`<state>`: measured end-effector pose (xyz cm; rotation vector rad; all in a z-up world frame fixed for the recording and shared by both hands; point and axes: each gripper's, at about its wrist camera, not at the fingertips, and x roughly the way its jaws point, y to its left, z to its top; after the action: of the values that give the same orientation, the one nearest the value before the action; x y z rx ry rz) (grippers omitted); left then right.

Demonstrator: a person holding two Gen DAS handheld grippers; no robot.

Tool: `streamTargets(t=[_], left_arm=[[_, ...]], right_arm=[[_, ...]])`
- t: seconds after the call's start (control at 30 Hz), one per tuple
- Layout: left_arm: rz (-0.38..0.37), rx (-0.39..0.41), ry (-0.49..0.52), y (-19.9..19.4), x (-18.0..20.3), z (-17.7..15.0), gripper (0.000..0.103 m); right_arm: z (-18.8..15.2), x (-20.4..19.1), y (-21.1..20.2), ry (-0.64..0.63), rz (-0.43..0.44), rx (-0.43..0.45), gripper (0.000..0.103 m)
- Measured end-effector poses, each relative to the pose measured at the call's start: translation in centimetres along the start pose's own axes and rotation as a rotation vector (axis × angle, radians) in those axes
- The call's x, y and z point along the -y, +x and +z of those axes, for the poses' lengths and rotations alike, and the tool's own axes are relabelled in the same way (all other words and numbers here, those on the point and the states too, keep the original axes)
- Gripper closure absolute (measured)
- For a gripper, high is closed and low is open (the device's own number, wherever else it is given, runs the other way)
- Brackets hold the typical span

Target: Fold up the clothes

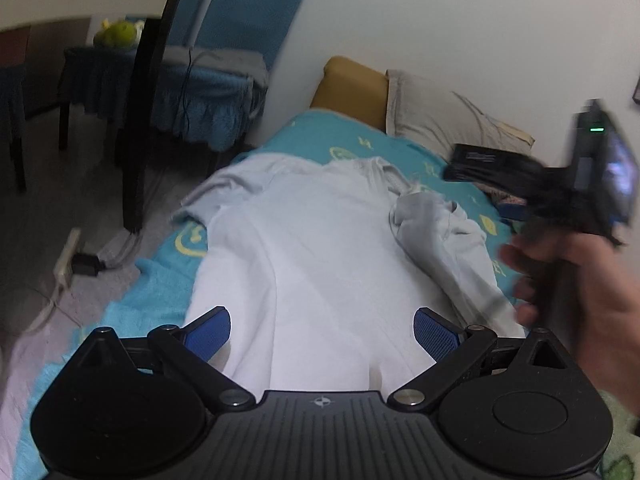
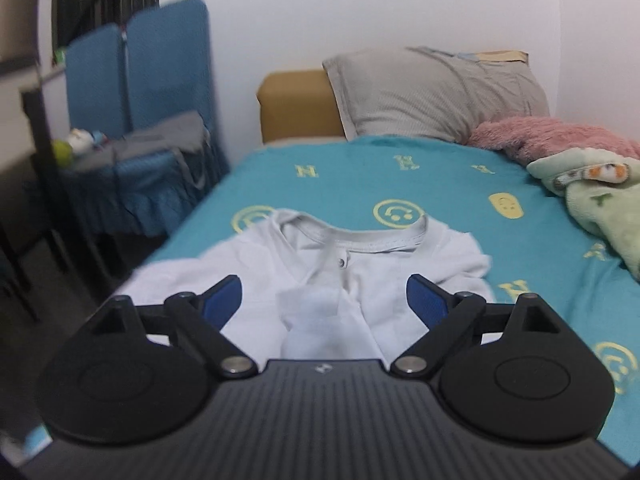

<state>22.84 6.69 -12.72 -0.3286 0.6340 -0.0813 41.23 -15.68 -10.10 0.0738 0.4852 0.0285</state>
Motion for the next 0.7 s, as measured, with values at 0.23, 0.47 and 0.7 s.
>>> streamTargets(t=[0.23,0.47,0.7], left_arm=[[-0.008,0.042,0.042,-3.5,1.7,-0.6,0.004],[-0.067,-0.008,0.091,-7.5,4.6,-3.7,0.004],[-0.109,-0.091,0.21,-8.9,9.0,-7.3,0.004]], right_arm=[[-1.0,3.4,-15.9,0.046,0.075,-0.015,0.012],[-5.8,8.1,-27.7,0.139,0.077,-0.05,0.012],[-6.6,13.2,-34.1,0.192,0.051,0.092,0.012]])
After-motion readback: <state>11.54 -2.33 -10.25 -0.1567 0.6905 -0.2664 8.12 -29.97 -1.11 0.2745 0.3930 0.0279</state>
